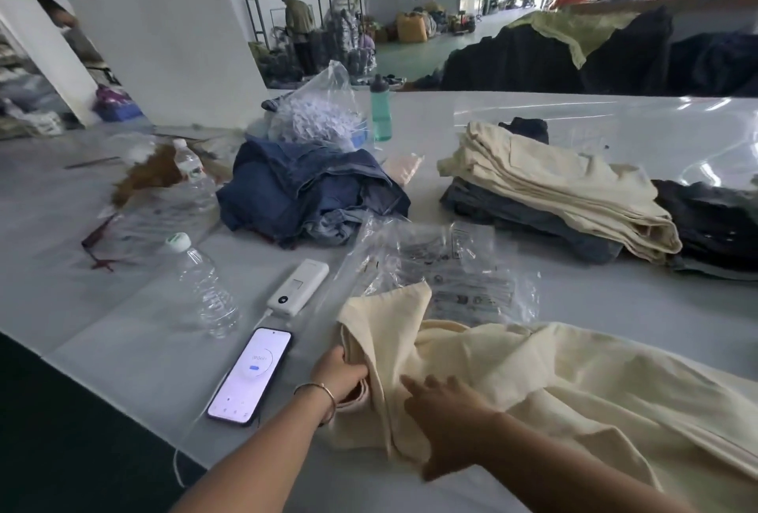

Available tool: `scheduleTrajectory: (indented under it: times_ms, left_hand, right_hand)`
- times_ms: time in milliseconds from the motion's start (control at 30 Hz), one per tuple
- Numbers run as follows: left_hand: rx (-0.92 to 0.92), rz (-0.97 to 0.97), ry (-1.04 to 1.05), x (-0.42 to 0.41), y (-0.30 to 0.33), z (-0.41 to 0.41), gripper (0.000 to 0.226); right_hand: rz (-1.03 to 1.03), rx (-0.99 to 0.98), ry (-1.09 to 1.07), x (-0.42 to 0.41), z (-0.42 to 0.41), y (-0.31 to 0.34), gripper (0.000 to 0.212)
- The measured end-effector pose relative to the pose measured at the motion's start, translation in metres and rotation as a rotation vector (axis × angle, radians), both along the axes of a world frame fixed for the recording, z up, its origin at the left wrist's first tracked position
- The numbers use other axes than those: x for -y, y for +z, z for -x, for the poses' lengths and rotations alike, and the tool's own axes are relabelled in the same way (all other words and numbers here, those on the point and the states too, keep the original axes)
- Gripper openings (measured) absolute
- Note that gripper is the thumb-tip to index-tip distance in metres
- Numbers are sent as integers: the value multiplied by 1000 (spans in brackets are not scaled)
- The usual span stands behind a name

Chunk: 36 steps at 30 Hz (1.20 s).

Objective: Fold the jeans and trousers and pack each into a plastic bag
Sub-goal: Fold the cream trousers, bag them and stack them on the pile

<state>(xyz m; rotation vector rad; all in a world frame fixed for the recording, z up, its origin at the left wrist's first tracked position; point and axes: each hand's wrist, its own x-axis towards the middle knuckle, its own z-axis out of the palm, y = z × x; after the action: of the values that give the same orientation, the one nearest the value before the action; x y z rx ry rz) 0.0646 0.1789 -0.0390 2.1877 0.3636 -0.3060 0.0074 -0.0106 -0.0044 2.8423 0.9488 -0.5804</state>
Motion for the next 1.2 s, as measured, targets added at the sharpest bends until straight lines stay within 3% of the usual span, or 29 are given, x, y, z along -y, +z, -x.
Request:
scheduleTrajectory:
  times_ms: [67,133,233,300,400,533,667,700,767,833,867,933,967,1033,1133,1200]
  left_hand:
    - [-1,-104,-64,2,2,3,21]
    - [22,-173,-128,4,1,2,22]
    - [75,2,-129,1,-8,2,26]
    - [112,177,-102,-5,-8,4,25]
    - [150,261,25,-11,-1,8,13]
    - [41,316,182,-23,14,-2,14]
    - [-53,390,240,-29,21,-17,22]
    - [-66,439,255,-27,20,-18,26]
    - [-99,592,268,-20,19,-16,23]
    - [-153,775,253,-14,16,-12,17]
    - [-165,818,245,-12,13,-10,17]
    - [-138,794,256,-11,6,-7,16]
    - [-116,756,279,-12,3,-8,14]
    - [-77,659,286,-16,-2,-9,13]
    - [-14,564,226,-24,-4,-6,17]
    - [14,497,203,-27,-2,-5,19]
  right_hand:
    - [-98,2,-219,-13,3,-2,87]
    - [-273,87,-386,-31,2,-6,84]
    - [-416,128,-501,-51,-5,-15,80]
    - [-402,217,-538,-52,-14,-15,70]
    - [-336,413,-512,-42,-38,-10,25]
    - [-472,237,-722,-18,-80,14,12]
    - [-307,-25,-697,4,-102,23,21]
    - [-281,-143,-680,3,-100,20,30]
    - [-179,-289,-653,-6,-94,9,68]
    - [-30,-144,-620,-20,-86,-3,94]
    - [27,-30,-600,-28,-83,-5,89]
    - [50,175,-499,-40,-85,-7,57]
    - [-7,204,-460,-41,-88,-4,38]
    - [-211,188,-583,-29,-103,6,29]
    - [-828,305,-1108,11,-134,41,22]
    - [-1228,342,-1329,31,-152,77,19]
